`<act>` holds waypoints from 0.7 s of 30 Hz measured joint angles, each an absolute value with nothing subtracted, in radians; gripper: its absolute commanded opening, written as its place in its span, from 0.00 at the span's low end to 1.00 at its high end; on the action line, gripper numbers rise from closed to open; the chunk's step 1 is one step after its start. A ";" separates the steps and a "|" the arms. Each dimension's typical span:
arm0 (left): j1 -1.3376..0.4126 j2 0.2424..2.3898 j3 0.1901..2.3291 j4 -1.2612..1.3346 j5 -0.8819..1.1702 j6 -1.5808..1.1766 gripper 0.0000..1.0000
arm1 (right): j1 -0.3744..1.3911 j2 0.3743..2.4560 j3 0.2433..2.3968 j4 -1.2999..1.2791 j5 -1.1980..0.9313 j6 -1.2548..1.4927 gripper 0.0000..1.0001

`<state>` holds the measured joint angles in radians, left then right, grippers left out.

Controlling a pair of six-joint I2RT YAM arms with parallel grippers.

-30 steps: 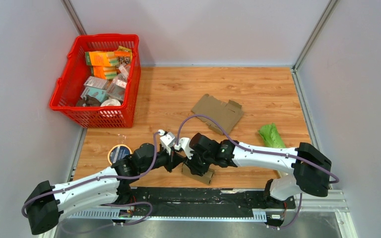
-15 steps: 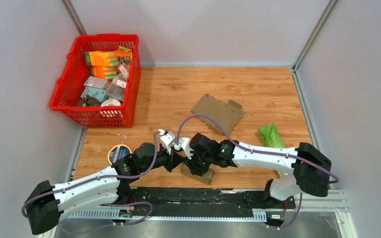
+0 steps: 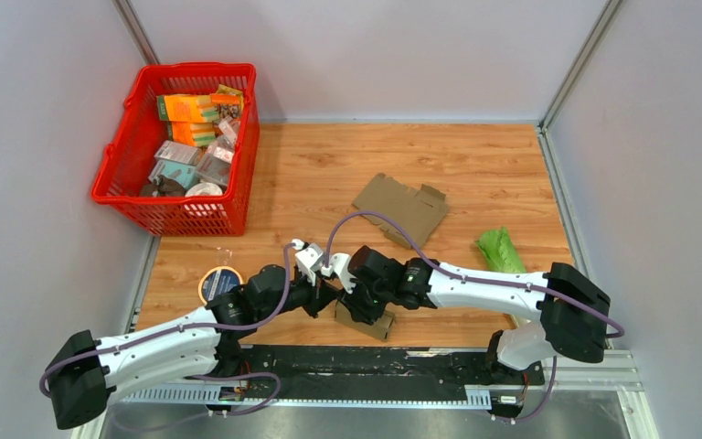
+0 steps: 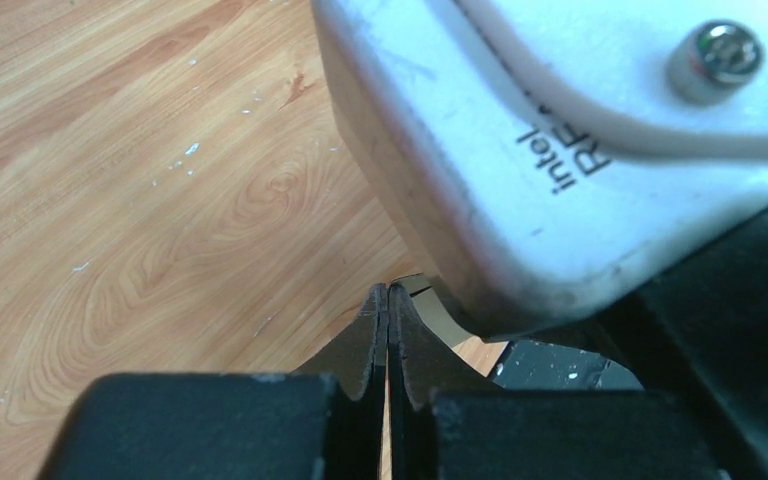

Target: Fold the paper box

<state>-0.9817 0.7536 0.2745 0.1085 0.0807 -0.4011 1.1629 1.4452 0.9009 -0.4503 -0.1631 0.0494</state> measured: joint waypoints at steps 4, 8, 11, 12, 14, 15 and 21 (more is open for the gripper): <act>-1.017 0.743 0.274 0.102 0.009 -0.431 0.00 | 1.166 1.445 0.901 -0.446 -0.142 0.059 0.24; -1.056 0.711 0.264 0.093 -0.077 -0.448 0.00 | 1.182 1.446 0.901 -0.429 -0.085 0.061 0.25; -1.080 0.676 0.245 0.101 -0.128 -0.446 0.00 | 1.194 1.446 0.902 -0.417 -0.042 0.064 0.26; -1.086 0.664 0.236 0.109 -0.143 -0.443 0.00 | 1.196 1.446 0.904 -0.412 -0.029 0.064 0.27; -1.094 0.645 0.218 0.128 -0.171 -0.442 0.00 | 1.198 1.451 0.909 -0.405 -0.013 0.063 0.28; -1.096 0.638 0.209 0.139 -0.185 -0.441 0.00 | 1.198 1.455 0.912 -0.401 -0.006 0.063 0.29; -1.100 0.643 0.182 0.182 -0.234 -0.439 0.00 | 1.199 1.478 0.919 -0.382 0.019 0.063 0.32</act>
